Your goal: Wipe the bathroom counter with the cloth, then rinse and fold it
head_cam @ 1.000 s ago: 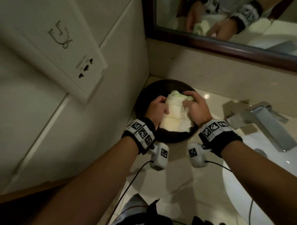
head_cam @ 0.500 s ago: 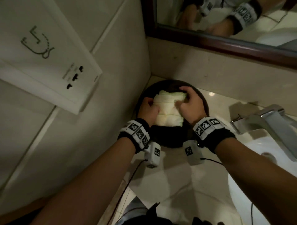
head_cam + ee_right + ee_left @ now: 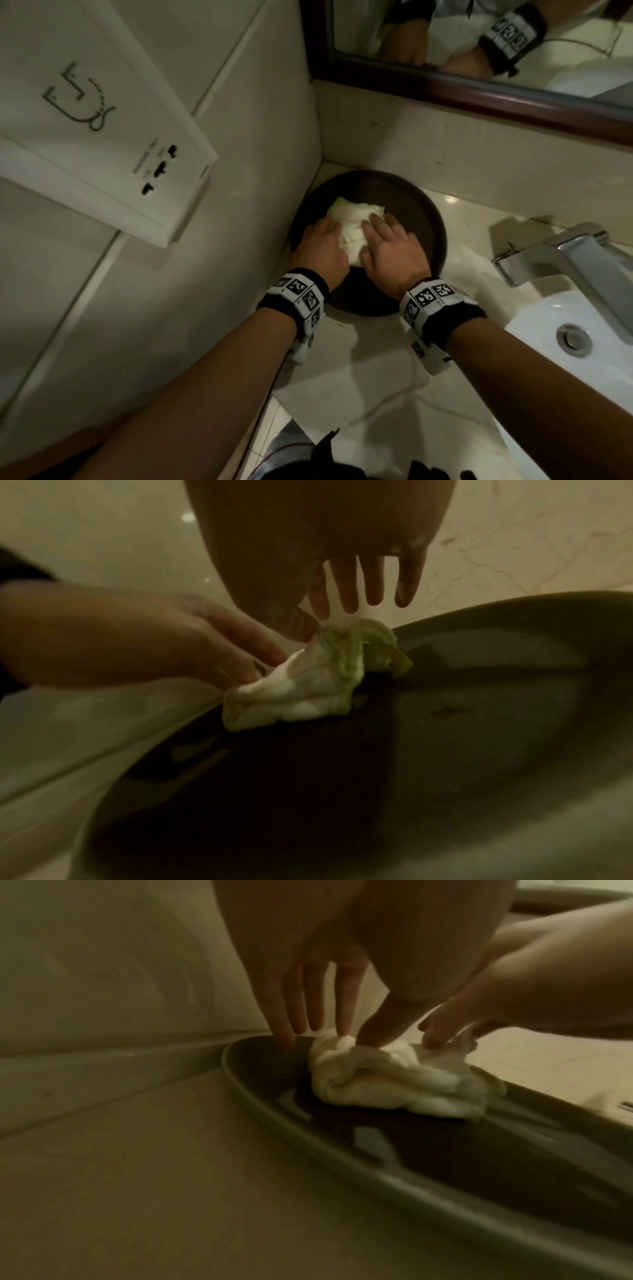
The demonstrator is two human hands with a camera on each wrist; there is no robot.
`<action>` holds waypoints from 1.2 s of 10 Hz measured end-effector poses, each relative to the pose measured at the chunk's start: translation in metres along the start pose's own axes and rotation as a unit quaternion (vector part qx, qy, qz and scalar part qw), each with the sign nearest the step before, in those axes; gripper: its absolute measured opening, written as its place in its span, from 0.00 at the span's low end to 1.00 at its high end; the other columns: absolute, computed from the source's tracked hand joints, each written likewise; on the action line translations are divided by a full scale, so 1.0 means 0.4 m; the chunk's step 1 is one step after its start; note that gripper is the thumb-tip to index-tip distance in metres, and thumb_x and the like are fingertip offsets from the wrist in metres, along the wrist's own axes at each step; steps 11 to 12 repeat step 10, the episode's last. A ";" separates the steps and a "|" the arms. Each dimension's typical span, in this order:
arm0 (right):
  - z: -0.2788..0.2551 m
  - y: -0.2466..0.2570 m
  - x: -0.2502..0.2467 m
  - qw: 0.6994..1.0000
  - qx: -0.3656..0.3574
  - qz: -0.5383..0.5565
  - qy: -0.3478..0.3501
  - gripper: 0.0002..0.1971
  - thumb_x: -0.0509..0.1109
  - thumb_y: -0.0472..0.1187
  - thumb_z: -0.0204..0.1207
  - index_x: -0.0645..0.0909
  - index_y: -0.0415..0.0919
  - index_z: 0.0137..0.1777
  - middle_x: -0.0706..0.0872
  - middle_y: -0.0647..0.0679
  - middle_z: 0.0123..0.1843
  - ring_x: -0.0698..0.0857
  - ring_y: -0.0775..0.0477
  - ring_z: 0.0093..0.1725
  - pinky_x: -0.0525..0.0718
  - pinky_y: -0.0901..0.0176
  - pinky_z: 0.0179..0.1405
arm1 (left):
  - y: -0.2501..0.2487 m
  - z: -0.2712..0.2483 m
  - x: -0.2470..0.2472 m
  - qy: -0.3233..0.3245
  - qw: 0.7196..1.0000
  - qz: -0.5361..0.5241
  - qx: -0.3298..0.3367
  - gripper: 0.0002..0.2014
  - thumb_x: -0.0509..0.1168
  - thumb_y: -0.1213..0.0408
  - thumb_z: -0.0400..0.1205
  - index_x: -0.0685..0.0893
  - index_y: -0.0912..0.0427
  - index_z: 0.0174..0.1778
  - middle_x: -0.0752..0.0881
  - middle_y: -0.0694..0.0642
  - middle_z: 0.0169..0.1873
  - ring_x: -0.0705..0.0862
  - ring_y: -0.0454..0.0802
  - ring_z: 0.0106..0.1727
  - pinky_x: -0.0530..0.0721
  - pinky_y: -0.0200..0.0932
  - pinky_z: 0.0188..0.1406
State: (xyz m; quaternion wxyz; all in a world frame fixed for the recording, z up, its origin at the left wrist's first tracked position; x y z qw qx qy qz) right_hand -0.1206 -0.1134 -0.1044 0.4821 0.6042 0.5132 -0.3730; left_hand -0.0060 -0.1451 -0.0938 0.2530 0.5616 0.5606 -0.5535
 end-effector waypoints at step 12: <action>-0.295 -0.070 -0.202 0.957 0.132 0.183 -0.182 0.09 0.63 0.45 0.80 0.80 0.40 0.44 0.87 0.38 0.43 0.84 0.34 0.44 0.74 0.53 0.39 | -0.099 -0.163 -0.133 -0.086 0.974 -0.208 -0.032 0.12 0.62 0.55 0.84 0.85 0.60 0.47 0.86 0.59 0.46 0.82 0.56 0.48 0.73 0.40 0.43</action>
Point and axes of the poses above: each hand's wrist, its own z-axis towards the middle knuckle, its own x-axis out of the palm, y = z × x, the point moved 8 cm from there along z, towards the middle knuckle
